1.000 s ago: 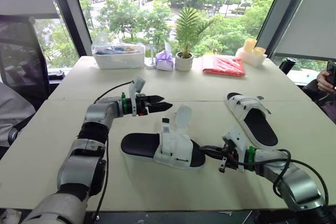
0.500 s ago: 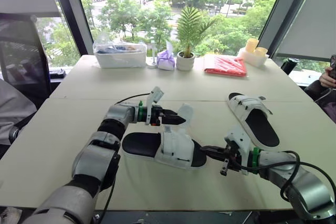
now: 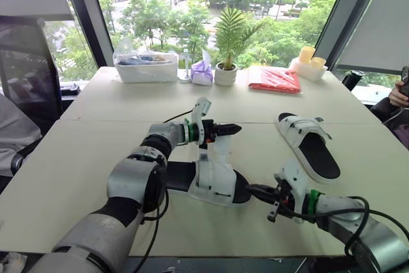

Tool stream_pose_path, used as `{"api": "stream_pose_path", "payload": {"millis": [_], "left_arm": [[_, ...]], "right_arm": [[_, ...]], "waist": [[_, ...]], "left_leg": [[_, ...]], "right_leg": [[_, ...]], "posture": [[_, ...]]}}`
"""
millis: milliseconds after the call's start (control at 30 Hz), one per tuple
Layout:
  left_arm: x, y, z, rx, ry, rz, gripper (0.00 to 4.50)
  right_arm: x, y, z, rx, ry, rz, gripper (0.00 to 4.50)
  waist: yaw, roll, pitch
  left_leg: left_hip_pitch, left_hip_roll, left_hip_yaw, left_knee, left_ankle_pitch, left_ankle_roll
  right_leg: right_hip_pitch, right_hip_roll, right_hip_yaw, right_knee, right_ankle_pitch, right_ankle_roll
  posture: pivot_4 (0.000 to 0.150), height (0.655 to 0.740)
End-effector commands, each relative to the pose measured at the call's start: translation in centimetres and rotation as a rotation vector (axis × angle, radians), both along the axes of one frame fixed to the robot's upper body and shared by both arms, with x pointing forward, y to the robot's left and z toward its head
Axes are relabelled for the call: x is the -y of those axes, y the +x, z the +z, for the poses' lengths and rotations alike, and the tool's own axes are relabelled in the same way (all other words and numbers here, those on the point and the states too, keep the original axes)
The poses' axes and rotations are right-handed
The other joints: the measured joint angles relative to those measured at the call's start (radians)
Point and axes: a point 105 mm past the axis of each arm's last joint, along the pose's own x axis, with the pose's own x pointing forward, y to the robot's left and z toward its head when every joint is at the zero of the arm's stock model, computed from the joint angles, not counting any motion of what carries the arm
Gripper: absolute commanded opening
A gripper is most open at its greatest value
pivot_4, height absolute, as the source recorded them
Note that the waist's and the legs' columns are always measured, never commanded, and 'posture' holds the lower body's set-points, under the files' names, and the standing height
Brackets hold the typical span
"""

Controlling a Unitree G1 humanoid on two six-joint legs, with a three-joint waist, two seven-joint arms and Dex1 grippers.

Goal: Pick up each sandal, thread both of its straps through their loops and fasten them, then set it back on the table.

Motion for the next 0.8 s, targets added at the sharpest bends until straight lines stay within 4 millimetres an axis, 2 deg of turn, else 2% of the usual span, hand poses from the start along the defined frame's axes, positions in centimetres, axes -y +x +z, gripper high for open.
{"api": "stream_pose_path", "payload": {"millis": [33, 167, 333, 500, 567, 633, 667, 733, 800], "left_arm": [[0.7, 0.4, 1.8, 0.052, -0.027, 0.016, 2.13], [0.7, 0.7, 1.9, 0.049, -0.036, 0.046, 0.09], [0.7, 0.6, 1.8, 0.082, -0.011, 0.027, 0.03], [0.7, 0.1, 2.3, 0.296, 0.125, -0.092, 0.03], [0.9, -0.5, 2.7, 0.535, 0.251, -0.201, 0.03], [1.1, -1.1, 2.6, 0.654, 0.313, -0.272, 0.03], [1.0, -1.6, 2.4, 0.828, 0.395, -0.337, 0.03], [0.4, -3.7, 1.0, 1.298, 0.603, -0.535, 0.03], [-0.2, -5.7, -0.3, 1.6, 0.682, -0.677, 0.03]], "right_arm": [[-0.1, -0.6, 1.8, 0.053, 0.035, -0.011, 0.0], [-0.3, -0.8, 1.8, 0.051, 0.036, -0.022, 0.0], [-0.6, -0.7, 1.8, 0.05, 0.044, -0.014, 0.0], [-0.6, -0.8, 1.1, 0.023, 0.032, 0.014, 0.0], [-0.6, -0.9, 0.6, 0.002, 0.03, 0.019, 0.0], [-0.5, -1.0, 0.3, -0.004, 0.03, 0.02, 0.0], [-0.5, -0.9, 0.2, -0.007, 0.031, 0.021, 0.0], [-0.5, -0.7, -0.2, -0.015, 0.022, 0.035, 0.0], [-0.6, -0.4, -0.5, -0.015, 0.015, 0.043, 0.0]], "waist": [[0.0, 0.0, 0.0], [-0.001, 0.0, 0.0], [0.0, 0.0, 0.0], [-0.001, 0.0, 0.0], [-0.001, 0.0, 0.0], [0.0, 0.0, 0.0], [0.0, 0.0, 0.0], [-0.005, 0.001, -0.001], [-0.008, 0.001, -0.001]], "left_leg": [[0.0, 0.0, 0.0, 0.0, 0.0, 0.0], [0.0, 0.0, 0.0, 0.001, 0.0, 0.0], [0.0, 0.0, 0.0, 0.001, 0.0, 0.0], [0.0, 0.0, 0.0, 0.001, 0.0, 0.0], [0.0, 0.0, 0.001, 0.001, 0.0, 0.0], [0.0, 0.0, 0.001, 0.001, 0.0, 0.0], [0.0, 0.0, 0.001, 0.001, 0.0, 0.0], [0.001, 0.0, 0.001, 0.001, 0.0, 0.0], [0.006, 0.001, 0.003, -0.002, 0.0, -0.001]], "right_leg": [[0.0, 0.0, 0.0, 0.0, 0.0, 0.0], [0.0, 0.0, 0.0, 0.0, 0.0, 0.0], [0.0, 0.0, 0.0, 0.0, 0.0, 0.0], [0.0, 0.0, 0.0, 0.0, 0.0, 0.0], [0.0, 0.0, 0.0, 0.0, 0.0, 0.0], [0.0, 0.0, 0.0, 0.0, 0.0, 0.0], [0.0, 0.0, 0.0, 0.0, 0.0, 0.0], [0.0, 0.0, 0.0, 0.0, 0.0, 0.0], [0.002, 0.0, 0.003, 0.0, 0.0, 0.0]], "posture": [[0.15, 0.74], [0.15, 0.74], [0.15, 0.74], [0.15, 0.74], [0.15, 0.74], [0.15, 0.74], [0.15, 0.74], [0.15, 0.74], [0.15, 0.74]]}}
